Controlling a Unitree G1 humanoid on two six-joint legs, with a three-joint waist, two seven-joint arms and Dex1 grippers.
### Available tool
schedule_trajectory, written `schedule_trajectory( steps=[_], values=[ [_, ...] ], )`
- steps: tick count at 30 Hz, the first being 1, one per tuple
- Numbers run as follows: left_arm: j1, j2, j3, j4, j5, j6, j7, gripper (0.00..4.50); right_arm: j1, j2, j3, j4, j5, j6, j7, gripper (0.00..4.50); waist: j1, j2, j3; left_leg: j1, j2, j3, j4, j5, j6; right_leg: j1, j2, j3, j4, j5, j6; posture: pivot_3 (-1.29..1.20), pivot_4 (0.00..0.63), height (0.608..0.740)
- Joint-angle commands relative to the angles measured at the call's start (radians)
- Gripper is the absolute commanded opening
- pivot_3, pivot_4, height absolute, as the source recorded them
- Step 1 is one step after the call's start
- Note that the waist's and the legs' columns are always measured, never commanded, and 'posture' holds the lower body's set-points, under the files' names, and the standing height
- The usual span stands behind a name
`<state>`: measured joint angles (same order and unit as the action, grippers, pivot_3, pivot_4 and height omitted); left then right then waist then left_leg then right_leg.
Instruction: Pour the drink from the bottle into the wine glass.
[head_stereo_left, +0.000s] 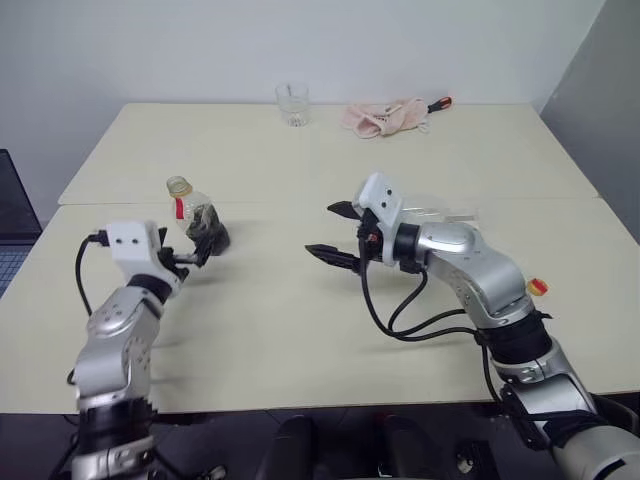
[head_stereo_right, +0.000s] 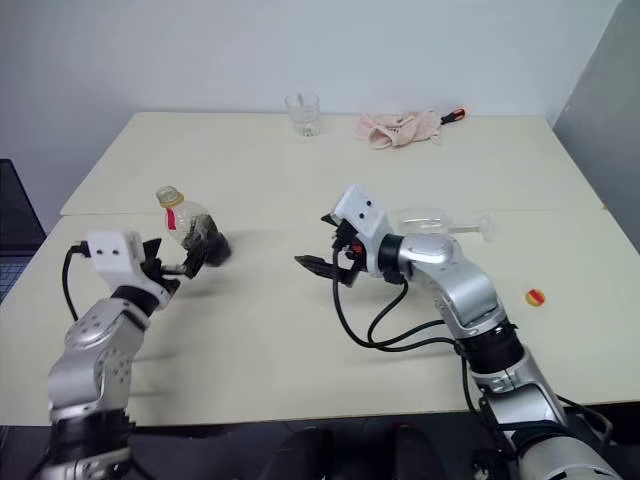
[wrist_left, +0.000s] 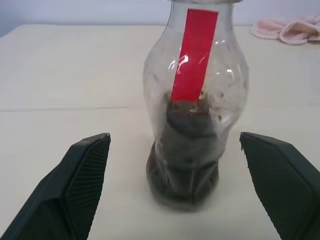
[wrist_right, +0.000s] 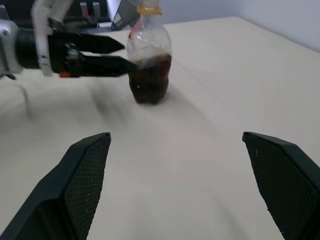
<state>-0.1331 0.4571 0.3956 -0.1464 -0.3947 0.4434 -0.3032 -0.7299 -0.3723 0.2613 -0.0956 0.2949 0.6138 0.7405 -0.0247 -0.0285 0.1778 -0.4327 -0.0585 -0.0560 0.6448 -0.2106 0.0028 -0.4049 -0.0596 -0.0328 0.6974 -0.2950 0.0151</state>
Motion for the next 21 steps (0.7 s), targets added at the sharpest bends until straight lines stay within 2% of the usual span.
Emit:
schedule_trajectory(
  steps=[1, 5, 7, 9, 12, 15, 18, 21],
  values=[
    [0.086, 0.026, 0.057, -0.142, -0.056, 0.041, -0.031, 4.45, -0.034, -0.094, -0.054, 0.030, -0.015, -0.060, 0.082, 4.50, 0.003, 0.000, 0.000, 0.000, 0.000, 0.000, 0.000, 0.000, 0.000, 0.000, 0.000, 0.000, 0.000, 0.000, 0.000, 0.00, 0.150, 0.740],
    [0.259, 0.025, 0.092, -0.254, -0.222, 0.054, -0.207, 4.45, -0.076, -0.314, -0.042, 0.207, -0.100, -0.193, 0.253, 4.50, 0.011, 0.000, 0.000, 0.000, 0.000, 0.002, 0.000, -0.002, 0.002, 0.001, -0.001, 0.000, -0.001, 0.000, 0.000, 0.00, 0.150, 0.740],
    [0.325, 0.096, -0.014, -0.340, -0.255, 0.104, -0.334, 4.45, -0.151, -0.390, 0.006, 0.374, -0.178, -0.293, 0.341, 4.50, 0.014, 0.000, 0.000, 0.000, 0.000, 0.002, 0.000, -0.002, 0.003, 0.001, -0.001, 0.000, -0.002, 0.000, 0.000, 0.00, 0.150, 0.740],
    [0.327, 0.150, -0.102, -0.387, -0.249, 0.138, -0.382, 4.45, -0.230, -0.425, 0.058, 0.524, -0.263, -0.398, 0.404, 4.50, 0.018, 0.002, 0.001, 0.000, 0.000, 0.003, 0.000, -0.002, 0.003, 0.001, -0.001, 0.000, -0.001, 0.000, -0.001, 0.00, 0.150, 0.740],
    [0.190, 0.212, -0.267, -0.375, -0.122, 0.124, -0.384, 4.45, -0.404, -0.395, 0.122, 0.803, -0.389, -0.527, 0.425, 4.50, 0.017, 0.003, 0.001, 0.002, 0.001, 0.004, 0.000, -0.002, 0.004, 0.003, 0.000, 0.001, -0.001, 0.001, -0.002, 0.00, 0.150, 0.740],
    [0.022, 0.214, -0.397, -0.330, -0.043, 0.108, -0.394, 4.45, -0.552, -0.345, 0.200, 1.069, -0.529, -0.646, 0.390, 4.50, 0.015, 0.003, 0.001, 0.003, 0.002, 0.004, 0.000, -0.002, 0.003, 0.004, 0.002, 0.000, -0.001, 0.001, -0.002, 0.00, 0.150, 0.740],
    [-0.086, 0.194, -0.466, -0.288, 0.007, 0.086, -0.399, 4.45, -0.624, -0.293, 0.228, 1.214, -0.597, -0.717, 0.380, 4.50, 0.009, 0.003, 0.001, 0.003, 0.003, 0.005, -0.001, 0.000, 0.000, 0.004, 0.002, 0.001, -0.005, 0.001, -0.002, 0.00, 0.150, 0.740],
    [-0.127, 0.174, -0.489, -0.267, 0.030, 0.063, -0.397, 4.45, -0.651, -0.254, 0.220, 1.302, -0.633, -0.751, 0.374, 4.50, 0.002, 0.003, 0.001, 0.002, 0.004, 0.006, -0.001, 0.000, -0.001, 0.005, 0.003, 0.001, -0.008, 0.001, -0.002, 0.00, 0.150, 0.740]
  ],
)
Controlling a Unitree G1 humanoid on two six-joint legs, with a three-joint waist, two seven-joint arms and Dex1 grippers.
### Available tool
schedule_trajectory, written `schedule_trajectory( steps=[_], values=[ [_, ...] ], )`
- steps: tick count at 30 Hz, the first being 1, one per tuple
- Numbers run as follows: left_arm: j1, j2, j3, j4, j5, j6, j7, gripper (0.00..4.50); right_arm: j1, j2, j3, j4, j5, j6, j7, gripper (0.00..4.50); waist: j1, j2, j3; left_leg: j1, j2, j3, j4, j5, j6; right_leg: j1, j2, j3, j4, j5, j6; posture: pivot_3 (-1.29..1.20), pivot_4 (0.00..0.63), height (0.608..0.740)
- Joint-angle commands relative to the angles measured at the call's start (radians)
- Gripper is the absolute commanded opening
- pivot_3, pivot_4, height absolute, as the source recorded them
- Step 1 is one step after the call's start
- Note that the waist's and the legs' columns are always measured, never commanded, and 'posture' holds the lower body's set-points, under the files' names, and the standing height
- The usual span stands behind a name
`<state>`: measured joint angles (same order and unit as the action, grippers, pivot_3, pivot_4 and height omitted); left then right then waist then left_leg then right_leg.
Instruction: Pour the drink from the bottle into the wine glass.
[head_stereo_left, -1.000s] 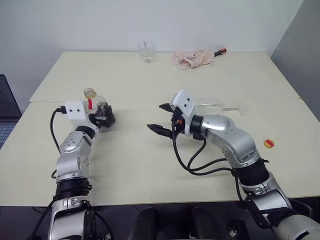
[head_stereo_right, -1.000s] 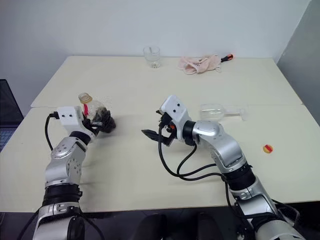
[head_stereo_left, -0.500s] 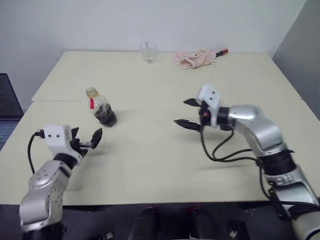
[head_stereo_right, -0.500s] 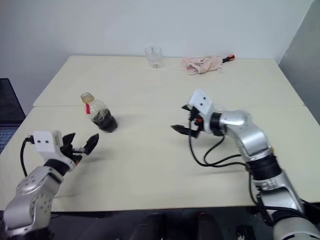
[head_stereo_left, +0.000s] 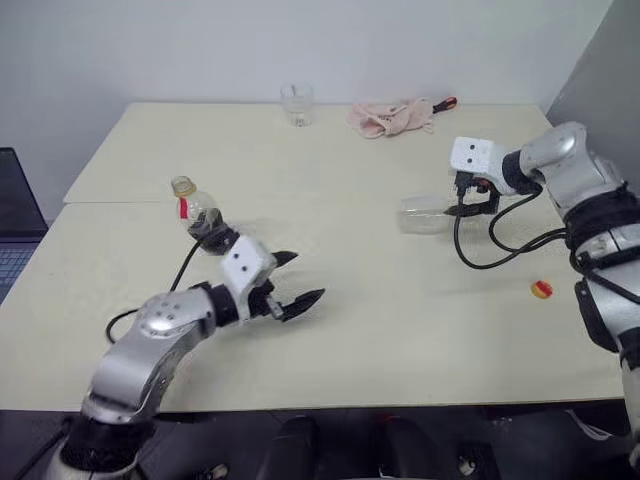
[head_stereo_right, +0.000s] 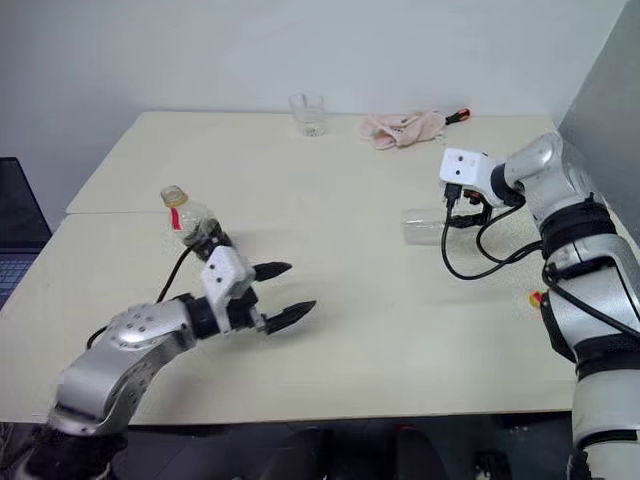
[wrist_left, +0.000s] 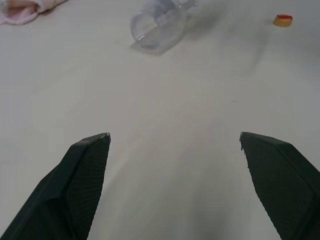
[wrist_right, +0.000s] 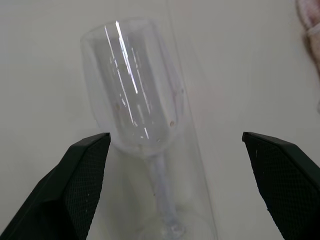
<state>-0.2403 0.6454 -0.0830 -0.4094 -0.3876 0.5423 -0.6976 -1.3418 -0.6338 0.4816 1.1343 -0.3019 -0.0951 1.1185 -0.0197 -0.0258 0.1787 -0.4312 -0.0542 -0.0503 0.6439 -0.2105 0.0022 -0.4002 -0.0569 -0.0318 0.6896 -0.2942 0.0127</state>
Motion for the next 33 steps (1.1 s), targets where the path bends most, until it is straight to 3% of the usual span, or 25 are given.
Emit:
schedule_trajectory(
  steps=[1, 16, 20, 30, 33],
  values=[
    [-0.019, -0.021, -0.007, -0.002, 0.025, -0.040, 0.001, 4.45, -0.041, 0.010, 0.001, 0.090, -0.050, -0.050, -0.008, 4.50, -0.006, 0.000, 0.000, 0.000, 0.000, 0.000, 0.000, 0.000, 0.000, 0.000, 0.000, 0.000, 0.000, 0.000, 0.000, 0.00, 0.150, 0.740],
    [0.059, -0.034, 0.016, -0.030, 0.057, -0.050, 0.042, 4.45, -0.048, 0.066, 0.022, 0.196, -0.231, -0.060, -0.145, 4.50, -0.009, 0.000, 0.000, 0.000, -0.001, 0.000, -0.001, 0.000, 0.000, -0.004, 0.001, 0.004, 0.005, 0.000, 0.000, 0.00, 0.150, 0.740],
    [0.067, -0.041, 0.020, -0.033, 0.066, -0.048, 0.052, 4.50, -0.045, 0.085, 0.039, 0.205, -0.276, -0.052, -0.188, 3.60, -0.009, 0.000, 0.000, 0.000, -0.001, 0.001, -0.001, 0.000, 0.000, -0.004, 0.001, 0.005, 0.006, 0.000, 0.000, 0.00, 0.150, 0.740],
    [0.077, -0.036, 0.034, -0.025, 0.073, -0.050, 0.054, 4.50, -0.047, 0.102, 0.034, 0.186, -0.298, -0.108, -0.173, 0.16, -0.009, 0.000, 0.000, 0.000, -0.001, 0.001, 0.000, 0.000, 0.000, -0.005, 0.001, 0.007, 0.006, 0.000, 0.000, 0.00, 0.150, 0.740],
    [0.073, -0.036, 0.035, -0.022, 0.076, -0.051, 0.050, 4.50, -0.041, 0.112, 0.011, 0.168, -0.269, -0.130, -0.142, 0.13, -0.009, 0.000, 0.000, 0.000, -0.001, 0.001, 0.000, 0.000, 0.000, -0.005, 0.001, 0.007, 0.006, 0.000, 0.000, 0.00, 0.150, 0.740]
  ],
)
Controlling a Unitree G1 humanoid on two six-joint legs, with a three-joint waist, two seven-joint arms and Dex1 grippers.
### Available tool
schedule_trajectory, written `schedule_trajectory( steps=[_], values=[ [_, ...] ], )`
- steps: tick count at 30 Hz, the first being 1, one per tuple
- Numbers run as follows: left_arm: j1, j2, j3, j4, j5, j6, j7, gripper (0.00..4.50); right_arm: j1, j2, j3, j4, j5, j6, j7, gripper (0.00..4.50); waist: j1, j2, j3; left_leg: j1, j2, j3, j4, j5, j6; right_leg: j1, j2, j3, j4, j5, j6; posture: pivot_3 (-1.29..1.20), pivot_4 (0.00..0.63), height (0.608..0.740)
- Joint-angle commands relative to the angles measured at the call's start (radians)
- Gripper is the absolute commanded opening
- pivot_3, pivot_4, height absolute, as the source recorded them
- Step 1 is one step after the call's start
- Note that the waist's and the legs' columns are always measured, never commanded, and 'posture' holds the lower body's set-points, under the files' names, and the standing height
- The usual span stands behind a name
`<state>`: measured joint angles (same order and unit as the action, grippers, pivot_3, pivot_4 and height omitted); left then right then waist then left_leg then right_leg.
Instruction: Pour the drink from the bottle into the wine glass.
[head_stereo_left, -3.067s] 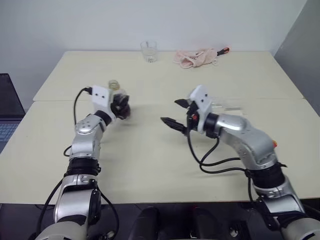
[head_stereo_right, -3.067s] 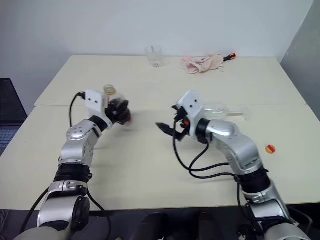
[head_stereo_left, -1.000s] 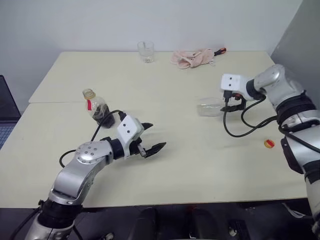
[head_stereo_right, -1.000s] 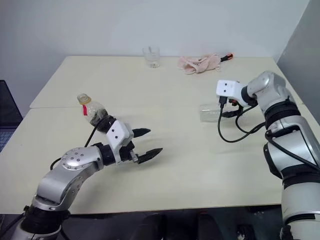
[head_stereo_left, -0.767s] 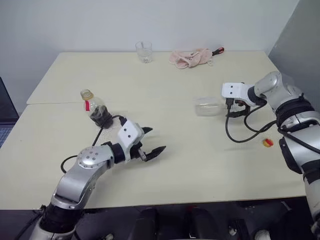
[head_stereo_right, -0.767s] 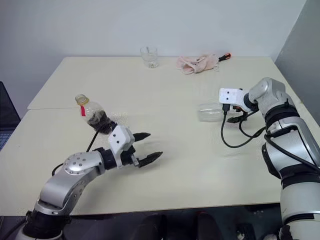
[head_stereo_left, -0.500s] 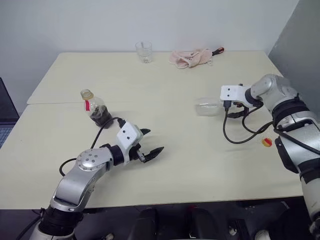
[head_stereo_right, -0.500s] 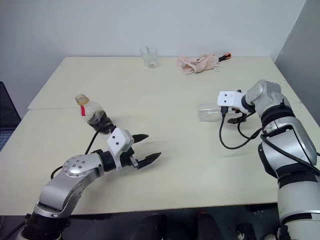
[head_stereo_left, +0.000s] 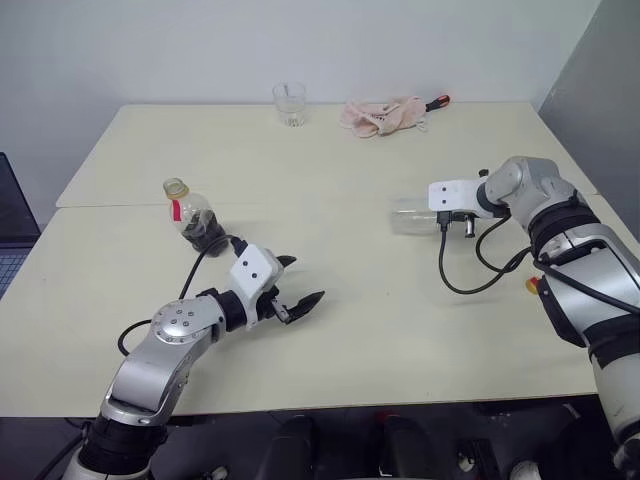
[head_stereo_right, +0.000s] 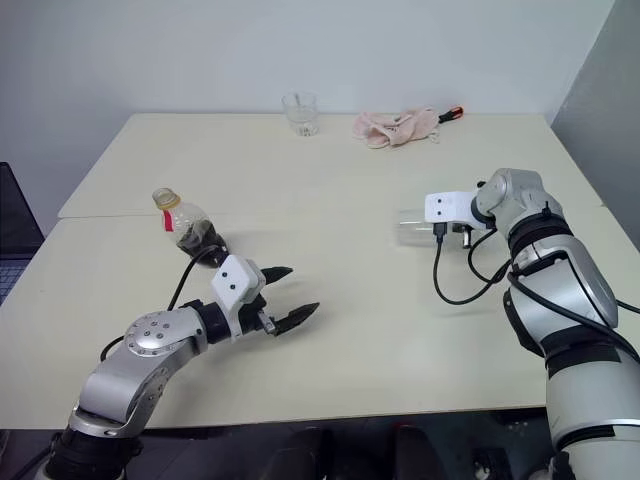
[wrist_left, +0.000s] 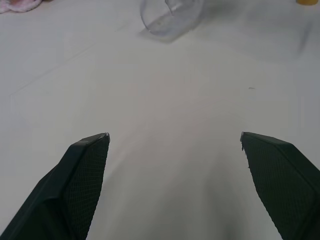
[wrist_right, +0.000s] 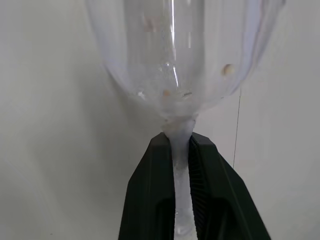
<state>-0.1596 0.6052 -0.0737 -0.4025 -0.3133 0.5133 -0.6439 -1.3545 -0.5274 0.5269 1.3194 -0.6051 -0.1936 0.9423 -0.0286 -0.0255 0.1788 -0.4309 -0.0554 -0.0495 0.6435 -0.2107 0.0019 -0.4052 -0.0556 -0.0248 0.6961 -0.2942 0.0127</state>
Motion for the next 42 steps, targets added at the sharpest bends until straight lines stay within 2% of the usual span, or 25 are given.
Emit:
schedule_trajectory(
  steps=[1, 4, 7, 10, 12, 14, 17, 20, 25, 31, 36, 42],
  values=[
    [-0.007, 0.006, 0.027, -0.028, 0.002, -0.022, -0.006, 4.50, -0.024, 0.009, -0.049, -0.030, 0.053, -0.046, 0.052, 0.13, 0.000, 0.000, 0.000, 0.000, 0.000, 0.000, 0.000, 0.000, 0.000, 0.000, 0.000, 0.000, 0.000, 0.000, 0.000, 0.00, 0.150, 0.740],
    [-0.004, 0.012, 0.036, -0.033, 0.001, -0.020, -0.009, 4.50, -0.017, 0.022, -0.122, -0.082, 0.141, -0.074, 0.099, 0.13, -0.001, 0.000, 0.000, 0.000, 0.000, 0.000, 0.000, 0.000, 0.000, 0.000, 0.000, 0.000, 0.000, 0.000, 0.000, 0.00, 0.150, 0.740],
    [0.016, 0.027, 0.060, -0.049, -0.006, -0.010, -0.009, 4.50, 0.009, 0.079, -0.314, -0.211, 0.393, -0.016, 0.225, 0.13, -0.006, 0.000, 0.000, 0.000, 0.001, 0.000, 0.000, 0.000, 0.000, -0.001, 0.001, 0.001, 0.000, 0.000, 0.000, 0.00, 0.150, 0.740],
    [0.056, 0.052, 0.112, -0.077, -0.025, 0.006, -0.014, 4.50, 0.112, 0.166, -0.463, -0.444, 0.613, 0.145, 0.240, 0.13, -0.006, 0.001, 0.000, 0.001, 0.002, 0.000, 0.000, 0.000, 0.000, -0.001, 0.002, 0.002, 0.001, 0.000, 0.000, 0.00, 0.150, 0.740],
    [0.103, 0.060, 0.194, -0.110, -0.080, 0.024, -0.026, 4.50, 0.220, 0.281, -0.544, -0.615, 0.724, 0.273, 0.102, 0.13, -0.004, 0.000, 0.000, 0.001, 0.003, -0.001, 0.000, -0.001, -0.001, -0.001, 0.002, 0.001, 0.000, 0.000, 0.000, 0.00, 0.150, 0.740],
    [0.146, 0.049, 0.291, -0.137, -0.171, 0.048, -0.040, 4.50, 0.340, 0.414, -0.581, -0.737, 0.761, 0.323, -0.081, 0.13, -0.002, 0.000, 0.000, 0.001, 0.003, -0.001, 0.000, -0.002, -0.003, 0.000, 0.003, 0.002, 0.001, 0.000, 0.000, 0.00, 0.150, 0.740],
    [0.154, 0.025, 0.383, -0.154, -0.299, 0.090, -0.033, 4.50, 0.461, 0.548, -0.583, -0.806, 0.754, 0.330, -0.279, 0.13, 0.008, 0.000, 0.000, 0.001, 0.003, -0.002, 0.000, -0.003, -0.004, -0.001, 0.002, 0.002, 0.002, 0.000, 0.000, 0.00, 0.150, 0.740],
    [0.124, 0.030, 0.413, -0.151, -0.347, 0.117, -0.019, 4.50, 0.555, 0.630, -0.554, -0.808, 0.719, 0.252, -0.404, 0.13, 0.025, 0.000, 0.000, 0.001, -0.001, -0.003, 0.002, -0.003, -0.005, -0.001, 0.000, 0.002, 0.002, 0.000, 0.000, 0.00, 0.150, 0.740],
    [0.081, 0.026, 0.403, -0.155, -0.390, 0.142, 0.014, 4.50, 0.620, 0.656, -0.505, -0.767, 0.661, 0.090, -0.505, 0.13, 0.025, 0.000, 0.000, 0.002, -0.002, -0.003, 0.002, -0.003, -0.005, 0.000, 0.000, 0.003, 0.001, 0.001, 0.001, 0.00, 0.150, 0.740],
    [0.069, 0.032, 0.374, -0.146, -0.387, 0.144, 0.033, 4.50, 0.698, 0.590, -0.433, -0.763, 0.607, 0.011, -0.482, 0.13, 0.011, 0.000, -0.001, 0.004, -0.001, -0.002, 0.000, -0.003, -0.005, 0.000, 0.002, 0.006, 0.002, 0.001, 0.001, 0.00, 0.150, 0.740],
    [0.063, 0.046, 0.353, -0.131, -0.363, 0.146, 0.027, 4.50, 0.732, 0.520, -0.411, -0.712, 0.579, 0.003, -0.483, 0.13, 0.004, 0.000, -0.001, 0.005, -0.001, -0.002, -0.001, -0.003, -0.005, 0.001, 0.003, 0.006, 0.002, 0.001, 0.001, 0.00, 0.150, 0.740],
    [0.079, 0.052, 0.352, -0.108, -0.346, 0.144, 0.024, 4.50, 0.741, 0.511, -0.398, -0.707, 0.595, 0.056, -0.460, 0.13, 0.004, -0.001, -0.003, 0.008, -0.001, -0.001, -0.001, -0.003, -0.004, 0.003, 0.003, 0.007, 0.002, 0.001, 0.001, 0.00, 0.150, 0.740]
  ],
)
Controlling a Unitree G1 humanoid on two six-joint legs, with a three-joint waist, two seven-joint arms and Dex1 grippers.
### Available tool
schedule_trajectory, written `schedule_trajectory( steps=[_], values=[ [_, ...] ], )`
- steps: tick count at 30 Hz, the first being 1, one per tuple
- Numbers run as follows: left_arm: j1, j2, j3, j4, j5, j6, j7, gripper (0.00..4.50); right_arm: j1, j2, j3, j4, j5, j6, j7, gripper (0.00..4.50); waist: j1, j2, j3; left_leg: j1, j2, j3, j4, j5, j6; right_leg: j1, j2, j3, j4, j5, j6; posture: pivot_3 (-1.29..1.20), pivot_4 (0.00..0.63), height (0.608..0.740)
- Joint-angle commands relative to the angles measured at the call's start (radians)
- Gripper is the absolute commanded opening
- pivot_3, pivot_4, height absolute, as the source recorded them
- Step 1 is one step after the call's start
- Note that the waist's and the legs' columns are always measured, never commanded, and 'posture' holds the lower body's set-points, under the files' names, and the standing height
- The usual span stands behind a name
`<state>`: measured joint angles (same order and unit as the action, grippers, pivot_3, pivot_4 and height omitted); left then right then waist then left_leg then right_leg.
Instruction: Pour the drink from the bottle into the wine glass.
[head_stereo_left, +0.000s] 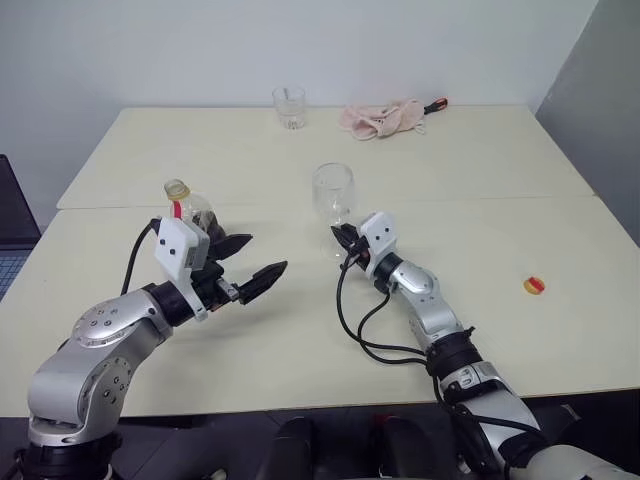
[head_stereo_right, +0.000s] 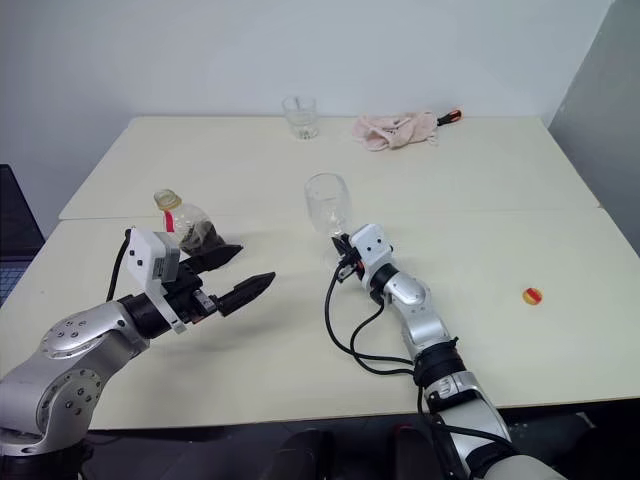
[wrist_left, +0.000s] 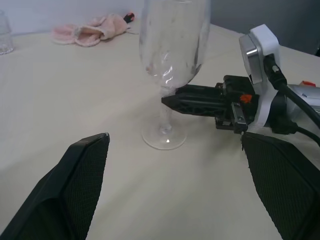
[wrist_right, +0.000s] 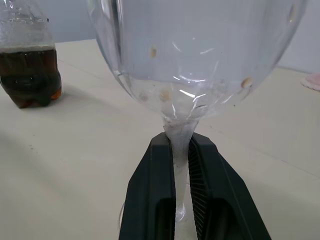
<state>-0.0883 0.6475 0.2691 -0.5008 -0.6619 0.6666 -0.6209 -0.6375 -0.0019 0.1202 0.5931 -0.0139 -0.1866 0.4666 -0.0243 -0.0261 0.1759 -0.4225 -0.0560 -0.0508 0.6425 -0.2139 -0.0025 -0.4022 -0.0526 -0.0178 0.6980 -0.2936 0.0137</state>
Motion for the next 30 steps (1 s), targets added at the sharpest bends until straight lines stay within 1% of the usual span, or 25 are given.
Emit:
schedule_trajectory(
  steps=[1, 4, 6, 8, 10, 11, 13, 16, 17, 20, 22, 24, 27, 30],
  values=[
    [0.014, 0.008, 0.013, -0.006, 0.004, -0.011, 0.001, 4.50, 0.024, -0.013, 0.009, 0.013, 0.007, 0.056, 0.021, 0.13, 0.000, 0.000, 0.000, 0.001, 0.000, 0.000, 0.000, 0.000, 0.000, 0.001, 0.000, 0.000, 0.000, 0.000, 0.000, 0.00, 0.150, 0.740],
    [0.047, 0.002, 0.027, 0.006, 0.014, -0.020, 0.007, 4.50, 0.015, -0.018, 0.011, 0.004, 0.004, 0.082, 0.024, 0.13, 0.000, 0.000, -0.001, 0.012, 0.000, 0.000, -0.004, -0.002, 0.003, 0.012, 0.000, 0.000, -0.004, -0.001, -0.001, 0.00, 0.150, 0.740],
    [0.071, -0.018, 0.050, 0.020, 0.022, -0.036, 0.031, 4.50, 0.004, -0.020, -0.002, -0.007, 0.020, 0.113, 0.029, 0.87, 0.000, 0.000, -0.001, 0.017, 0.000, 0.000, -0.008, -0.003, 0.003, 0.016, 0.000, 0.001, -0.006, -0.001, -0.001, 0.00, 0.150, 0.740],
    [0.087, -0.047, 0.082, 0.038, 0.024, -0.048, 0.070, 4.50, -0.002, -0.027, -0.005, -0.033, 0.032, 0.136, 0.047, 1.48, 0.000, 0.000, 0.000, 0.021, 0.000, 0.000, -0.012, -0.003, 0.003, 0.019, 0.000, 0.001, -0.008, -0.001, -0.001, 0.00, 0.150, 0.740],
    [0.122, -0.069, 0.107, 0.045, 0.039, -0.071, 0.092, 4.50, -0.002, -0.040, -0.004, -0.076, 0.039, 0.166, 0.064, 2.23, -0.002, 0.000, 0.000, 0.021, 0.000, 0.001, -0.013, -0.003, 0.003, 0.018, 0.000, 0.002, -0.009, -0.001, -0.001, 0.00, 0.150, 0.740],
    [0.135, -0.076, 0.113, 0.045, 0.047, -0.081, 0.098, 4.50, -0.001, -0.045, -0.003, -0.092, 0.042, 0.179, 0.071, 2.52, -0.003, 0.000, 0.000, 0.021, 0.000, 0.001, -0.013, -0.003, 0.003, 0.017, 0.000, 0.002, -0.009, -0.001, -0.001, 0.00, 0.150, 0.740],
    [0.204, -0.111, 0.128, 0.048, 0.078, -0.117, 0.126, 4.50, 0.011, -0.080, 0.005, -0.192, 0.066, 0.249, 0.123, 3.25, -0.003, 0.000, 0.000, 0.021, 0.000, 0.001, -0.014, -0.003, 0.003, 0.017, 0.000, 0.003, -0.009, -0.001, -0.001, 0.00, 0.150, 0.740],
    [0.300, -0.196, 0.161, 0.052, 0.119, -0.201, 0.183, 4.50, 0.052, -0.186, 0.027, -0.411, 0.121, 0.439, 0.248, 4.32, -0.003, 0.000, 0.000, 0.021, 0.000, 0.001, -0.014, -0.004, 0.002, 0.017, 0.000, 0.004, -0.010, -0.001, -0.001, 0.00, 0.150, 0.740],
    [0.316, -0.214, 0.168, 0.048, 0.119, -0.215, 0.190, 4.50, 0.064, -0.226, 0.035, -0.468, 0.134, 0.499, 0.280, 4.45, -0.001, 0.000, 0.000, 0.021, 0.000, 0.001, -0.014, -0.006, 0.004, 0.017, 0.000, 0.004, -0.011, -0.001, -0.001, 0.00, 0.150, 0.740],
    [0.349, -0.245, 0.182, 0.059, 0.139, -0.266, 0.204, 4.50, 0.074, -0.441, 0.010, -0.675, 0.201, 0.692, 0.421, 4.45, 0.016, 0.001, 0.000, 0.020, 0.000, 0.001, -0.013, -0.007, 0.005, 0.018, -0.001, 0.002, -0.012, -0.001, -0.001, 0.00, 0.150, 0.740],
    [0.324, -0.250, 0.198, 0.098, 0.161, -0.307, 0.224, 4.50, 0.030, -0.532, -0.028, -0.725, 0.234, 0.772, 0.452, 4.45, 0.027, 0.001, 0.000, 0.020, 0.000, 0.001, -0.013, -0.007, 0.005, 0.018, -0.001, 0.001, -0.014, -0.001, -0.001, 0.00, 0.150, 0.740],
    [0.274, -0.246, 0.207, 0.137, 0.171, -0.330, 0.244, 4.50, -0.061, -0.619, -0.066, -0.728, 0.280, 0.851, 0.494, 4.45, 0.027, 0.001, 0.000, 0.020, 0.000, 0.000, -0.013, -0.007, 0.005, 0.021, -0.001, 0.000, -0.017, -0.001, -0.001, 0.00, 0.150, 0.740],
    [0.209, -0.236, 0.199, 0.181, 0.189, -0.349, 0.252, 4.50, -0.209, -0.680, -0.088, -0.715, 0.342, 0.924, 0.546, 4.45, 0.025, 0.001, 0.000, 0.020, 0.000, 0.000, -0.013, -0.007, 0.006, 0.021, -0.001, 0.000, -0.017, -0.001, -0.001, 0.00, 0.150, 0.740],
    [0.158, -0.224, 0.196, 0.241, 0.199, -0.347, 0.251, 4.50, -0.305, -0.687, -0.044, -0.713, 0.355, 0.933, 0.582, 4.45, 0.021, 0.000, 0.000, 0.020, 0.001, 0.001, -0.013, -0.007, 0.006, 0.021, -0.001, 0.000, -0.017, -0.001, -0.001, 0.00, 0.150, 0.740]
  ],
)
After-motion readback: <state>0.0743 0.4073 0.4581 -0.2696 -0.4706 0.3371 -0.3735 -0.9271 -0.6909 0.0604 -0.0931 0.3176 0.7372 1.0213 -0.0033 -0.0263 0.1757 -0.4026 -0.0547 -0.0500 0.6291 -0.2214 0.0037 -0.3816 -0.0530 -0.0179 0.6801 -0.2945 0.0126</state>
